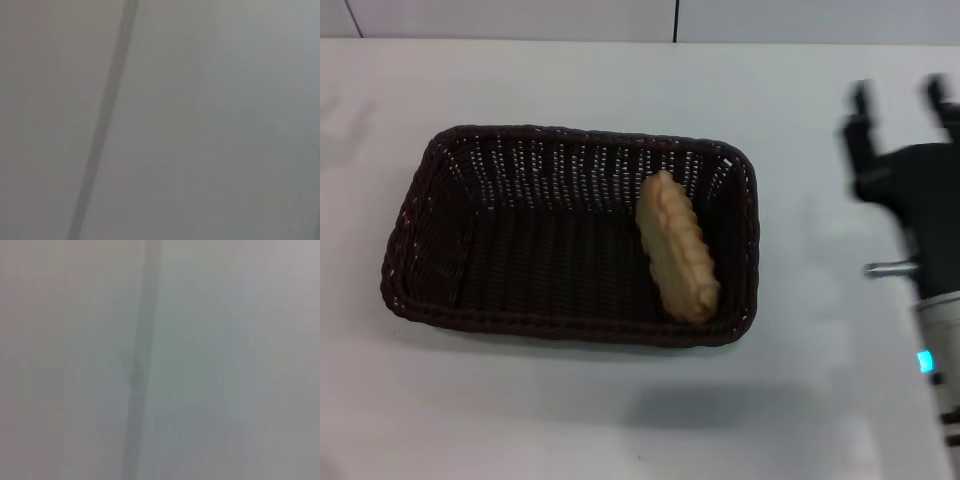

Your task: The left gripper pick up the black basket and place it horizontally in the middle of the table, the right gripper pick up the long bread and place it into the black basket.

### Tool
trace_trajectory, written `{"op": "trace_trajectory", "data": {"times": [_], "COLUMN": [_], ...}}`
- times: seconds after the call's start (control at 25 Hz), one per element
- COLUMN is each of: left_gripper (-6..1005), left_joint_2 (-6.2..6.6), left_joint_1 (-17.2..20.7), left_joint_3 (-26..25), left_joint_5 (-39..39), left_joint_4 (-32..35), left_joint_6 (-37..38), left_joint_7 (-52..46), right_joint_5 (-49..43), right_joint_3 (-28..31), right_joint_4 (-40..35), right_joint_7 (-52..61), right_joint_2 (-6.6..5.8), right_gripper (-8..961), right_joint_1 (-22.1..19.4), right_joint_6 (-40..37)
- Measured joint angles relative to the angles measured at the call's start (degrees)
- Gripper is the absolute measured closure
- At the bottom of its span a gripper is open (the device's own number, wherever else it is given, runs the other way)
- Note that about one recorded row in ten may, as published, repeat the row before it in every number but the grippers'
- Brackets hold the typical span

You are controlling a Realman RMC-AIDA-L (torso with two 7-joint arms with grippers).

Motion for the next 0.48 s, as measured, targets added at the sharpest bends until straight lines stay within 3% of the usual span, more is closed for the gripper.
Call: {"op": "trace_trajectory", "data": {"times": [0.16,0.24,0.28,0.44,0.48], "left_gripper": [484,484,484,484,484], "left_joint_2": [-0.56,-1.34,-1.34,-2.77,-2.77], "left_joint_1": [0.0,0.2,0.2,0.8,0.8], "left_joint_3": [-4.9,-7.7,-7.7,-11.8,-11.8], "left_joint_5": [-6.8,-10.4,-10.4,-14.9,-14.9], "left_joint_4": [8.7,14.2,14.2,21.5,21.5], "left_joint_6": [0.3,0.3,0.3,-0.1,-0.1], "left_joint_7": [11.5,23.2,23.2,41.2,41.2], "right_joint_5": [2.3,4.8,4.8,7.5,7.5], "right_joint_3": [4.9,7.6,7.6,10.8,10.8], "right_joint_4": [-4.1,-7.0,-7.0,-15.7,-15.7], "right_joint_7": [1.0,2.5,2.5,10.9,10.9], "right_joint_2": [0.27,0.28,0.28,0.38,0.38], "right_gripper": [342,342,342,342,342], "right_joint_1": [-0.2,0.8,0.8,4.1,4.1], "right_joint_6": [-5.5,-6.6,-6.6,-6.7,-6.7]}}
